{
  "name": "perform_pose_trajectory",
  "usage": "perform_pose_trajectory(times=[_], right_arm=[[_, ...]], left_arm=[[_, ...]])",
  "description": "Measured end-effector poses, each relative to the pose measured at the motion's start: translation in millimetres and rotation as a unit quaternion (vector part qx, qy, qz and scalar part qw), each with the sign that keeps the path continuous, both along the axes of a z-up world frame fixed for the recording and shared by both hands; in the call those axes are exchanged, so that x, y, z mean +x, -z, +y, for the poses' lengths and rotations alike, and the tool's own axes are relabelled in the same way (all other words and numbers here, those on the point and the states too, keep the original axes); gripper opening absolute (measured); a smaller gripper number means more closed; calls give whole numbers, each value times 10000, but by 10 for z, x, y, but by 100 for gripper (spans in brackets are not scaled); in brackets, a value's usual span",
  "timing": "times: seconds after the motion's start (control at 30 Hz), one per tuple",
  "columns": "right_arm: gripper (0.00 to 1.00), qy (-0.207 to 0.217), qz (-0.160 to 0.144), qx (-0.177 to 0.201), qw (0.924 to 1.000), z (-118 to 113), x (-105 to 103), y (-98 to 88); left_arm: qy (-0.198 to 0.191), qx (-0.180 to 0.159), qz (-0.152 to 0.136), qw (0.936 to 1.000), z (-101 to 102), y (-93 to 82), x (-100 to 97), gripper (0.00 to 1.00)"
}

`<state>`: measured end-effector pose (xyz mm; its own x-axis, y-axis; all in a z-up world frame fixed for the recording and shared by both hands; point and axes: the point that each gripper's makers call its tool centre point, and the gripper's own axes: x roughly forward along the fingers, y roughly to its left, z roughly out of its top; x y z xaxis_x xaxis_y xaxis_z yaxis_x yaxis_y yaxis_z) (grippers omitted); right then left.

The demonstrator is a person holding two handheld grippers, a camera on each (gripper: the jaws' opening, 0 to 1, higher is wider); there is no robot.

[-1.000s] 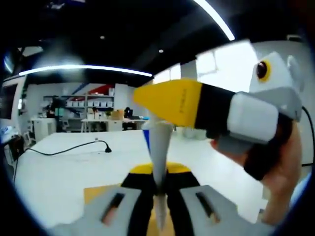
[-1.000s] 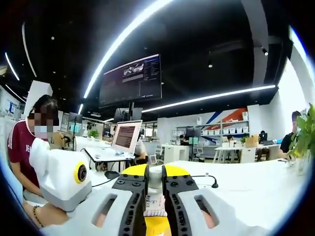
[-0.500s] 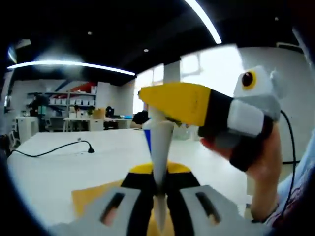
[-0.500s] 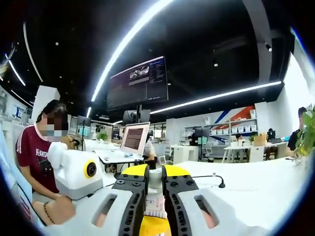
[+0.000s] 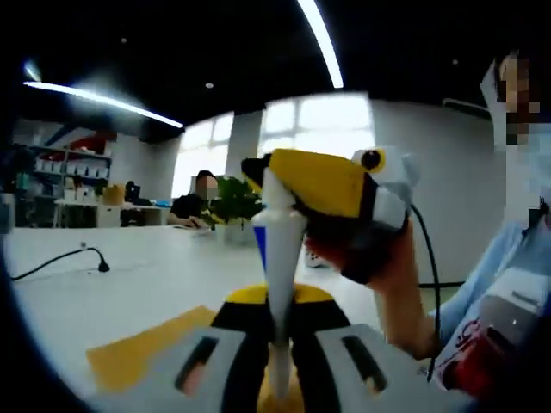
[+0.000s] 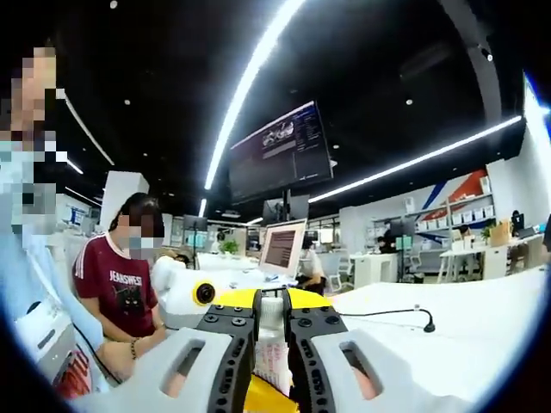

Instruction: Pick up the toothpaste unscrew the cap squeeze it onto the small board screw the cap back on and return it to the table

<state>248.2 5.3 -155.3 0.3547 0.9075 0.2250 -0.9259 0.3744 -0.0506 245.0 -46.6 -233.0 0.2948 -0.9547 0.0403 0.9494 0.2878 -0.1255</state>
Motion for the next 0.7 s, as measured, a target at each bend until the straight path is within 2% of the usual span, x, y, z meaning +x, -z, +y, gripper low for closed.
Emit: perform_pose_trajectory(times=[0.1, 0.23, 0.33, 0.47, 0.5, 0.6, 0.67, 0.7], right_arm=[[10, -397, 30, -65, 9992, 10, -57, 35], [10, -996, 259, -114, 9946, 12, -105, 62], [9, -1549, 534, 32, 9865, 0, -148, 70], [9, -2097, 363, 75, 9771, -69, -184, 70], [9, -2187, 338, 76, 9752, -76, -198, 70], [9, -2688, 415, 111, 9622, -92, -275, 45], [9, -2906, 514, 186, 9553, -93, -284, 25], [9, -2924, 531, 179, 9547, -96, -265, 27]], left_arm=[[417, -181, 247, 9987, -45, 1, -90, 5], [622, -156, 219, 9977, -64, 26, -118, 5], [865, -41, 148, 9961, -78, 39, -166, 5], [1221, 80, 54, 9925, -118, 57, -224, 5], [1365, 81, 16, 9906, -129, 54, -248, 5], [1738, 38, -108, 9847, -151, 31, -326, 5], [2076, -119, 9, 9781, -164, -4, -385, 5], [2172, -161, 31, 9760, -178, -3, -378, 5]])
